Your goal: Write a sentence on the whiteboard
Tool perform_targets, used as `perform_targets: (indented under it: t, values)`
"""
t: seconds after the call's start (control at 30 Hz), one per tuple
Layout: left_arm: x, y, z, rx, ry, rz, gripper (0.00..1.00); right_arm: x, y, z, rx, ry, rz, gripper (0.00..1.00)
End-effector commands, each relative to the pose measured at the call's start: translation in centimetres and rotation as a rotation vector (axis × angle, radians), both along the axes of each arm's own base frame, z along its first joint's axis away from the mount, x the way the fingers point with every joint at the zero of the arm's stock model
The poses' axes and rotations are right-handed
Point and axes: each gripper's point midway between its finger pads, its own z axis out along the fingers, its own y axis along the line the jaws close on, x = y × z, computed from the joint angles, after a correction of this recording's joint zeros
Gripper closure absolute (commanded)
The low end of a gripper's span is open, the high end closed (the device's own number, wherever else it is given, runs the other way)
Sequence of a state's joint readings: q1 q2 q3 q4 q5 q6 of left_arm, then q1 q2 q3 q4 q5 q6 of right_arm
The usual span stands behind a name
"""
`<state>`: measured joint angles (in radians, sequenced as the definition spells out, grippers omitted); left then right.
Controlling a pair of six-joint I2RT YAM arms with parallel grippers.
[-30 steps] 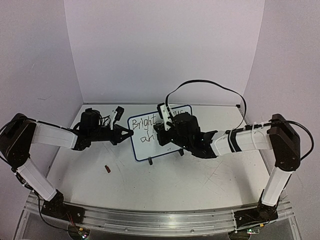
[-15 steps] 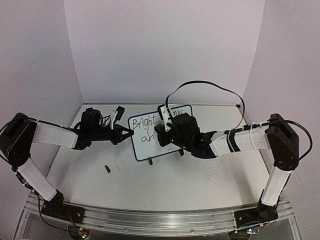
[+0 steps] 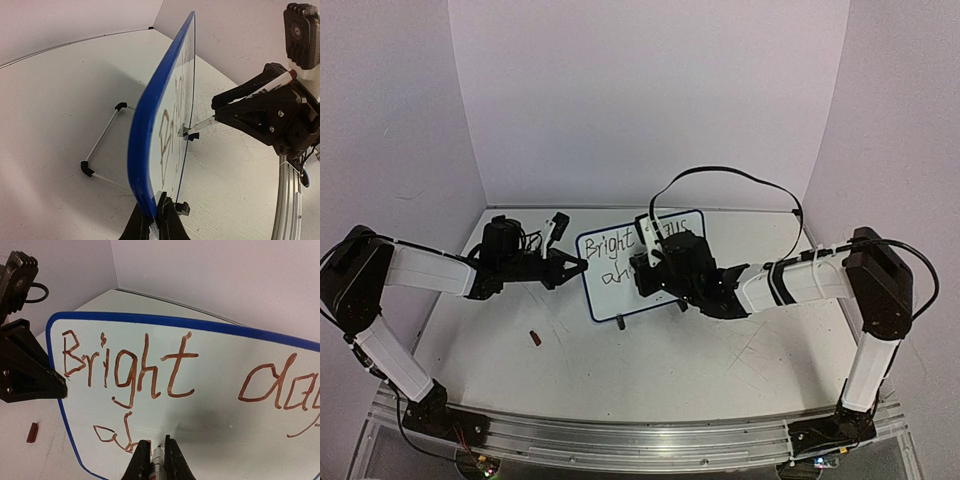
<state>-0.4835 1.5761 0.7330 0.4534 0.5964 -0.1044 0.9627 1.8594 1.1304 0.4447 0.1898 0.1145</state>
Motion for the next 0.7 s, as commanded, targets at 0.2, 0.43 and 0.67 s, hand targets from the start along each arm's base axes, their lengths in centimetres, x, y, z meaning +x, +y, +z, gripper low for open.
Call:
perform_targets:
  t: [0.2, 0.43, 0.67]
  values:
    - [2.4, 1.8, -1.4, 0.110, -0.047, 0.111, 1.00, 1.2, 0.0, 1.1, 0.031, -0.019, -0.066, 1.00]
    - [2.4, 1.8, -1.5, 0.111, -0.045, 0.110, 1.00, 1.9, -1.3, 1.1, 0.009, -0.025, -0.146, 1.00]
    - [2.5, 1.7, -1.4, 0.109, -0.046, 0.108, 1.00, 2.1, -1.9, 1.9, 0.015, -0.050, -0.175, 1.00]
